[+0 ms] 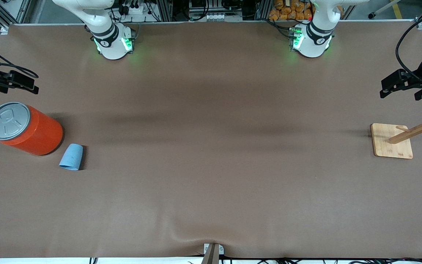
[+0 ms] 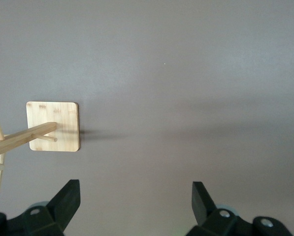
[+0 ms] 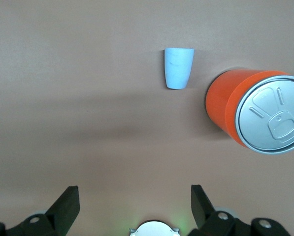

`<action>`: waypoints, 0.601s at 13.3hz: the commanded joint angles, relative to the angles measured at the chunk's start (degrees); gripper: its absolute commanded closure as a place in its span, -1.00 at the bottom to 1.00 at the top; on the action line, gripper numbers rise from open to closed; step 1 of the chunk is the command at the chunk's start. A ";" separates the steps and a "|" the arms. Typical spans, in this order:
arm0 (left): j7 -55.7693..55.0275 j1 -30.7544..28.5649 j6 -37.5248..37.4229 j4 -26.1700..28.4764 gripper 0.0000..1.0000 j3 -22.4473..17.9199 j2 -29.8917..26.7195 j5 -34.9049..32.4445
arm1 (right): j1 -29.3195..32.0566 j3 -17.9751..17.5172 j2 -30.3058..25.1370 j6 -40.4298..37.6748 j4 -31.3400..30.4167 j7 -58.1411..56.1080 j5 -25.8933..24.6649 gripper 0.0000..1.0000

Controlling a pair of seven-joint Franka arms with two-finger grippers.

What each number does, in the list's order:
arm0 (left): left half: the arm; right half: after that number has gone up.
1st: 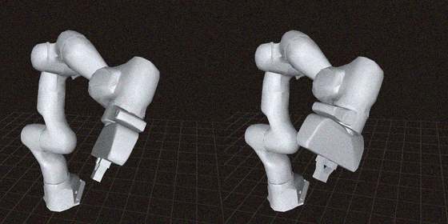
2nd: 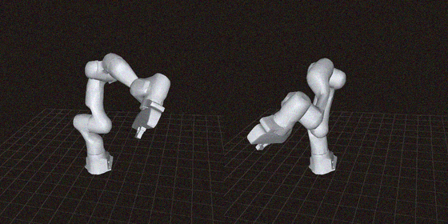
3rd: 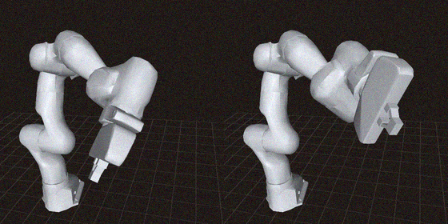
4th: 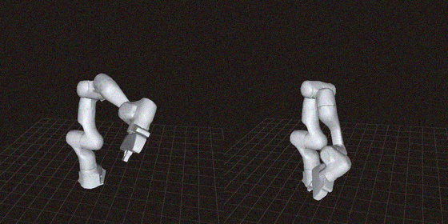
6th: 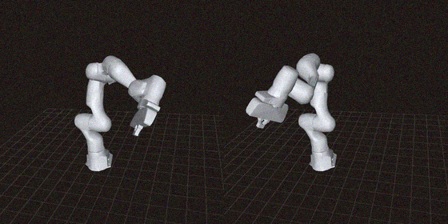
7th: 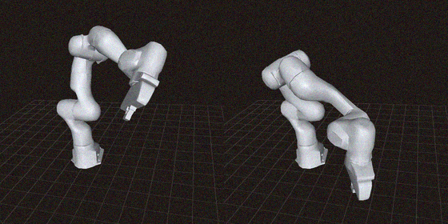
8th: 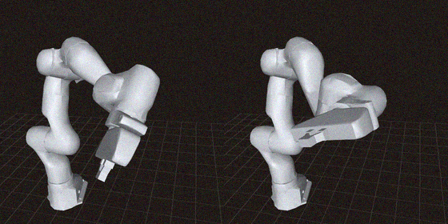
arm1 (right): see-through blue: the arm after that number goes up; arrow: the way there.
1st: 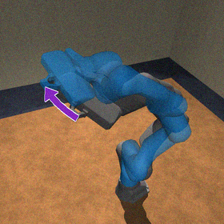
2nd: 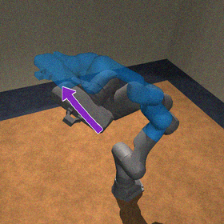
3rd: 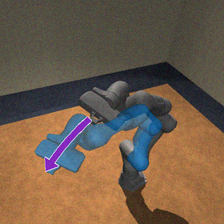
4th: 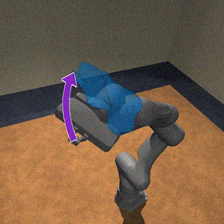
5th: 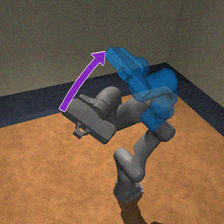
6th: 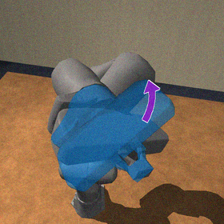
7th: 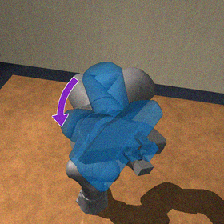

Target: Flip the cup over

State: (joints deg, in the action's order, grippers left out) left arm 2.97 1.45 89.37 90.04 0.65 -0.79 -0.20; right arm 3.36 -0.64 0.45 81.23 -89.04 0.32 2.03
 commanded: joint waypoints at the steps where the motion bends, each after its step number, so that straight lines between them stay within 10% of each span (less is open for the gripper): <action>1: 0.81 0.13 -1.13 -1.44 -1.00 0.40 0.44 -0.77 | -0.73 1.08 1.83 1.13 -0.97 -0.68 -0.97 -1.00; 8: 0.98 -0.57 -1.21 -1.27 -1.00 1.28 0.53 -0.60 | 6.83 1.08 20.35 15.96 -0.26 -12.63 -0.54 -1.00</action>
State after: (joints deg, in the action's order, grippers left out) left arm 2.97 1.49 89.37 90.04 1.64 -0.78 -0.20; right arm 8.36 0.99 14.42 94.45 -91.15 -10.57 1.99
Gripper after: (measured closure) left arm 0.000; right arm 0.000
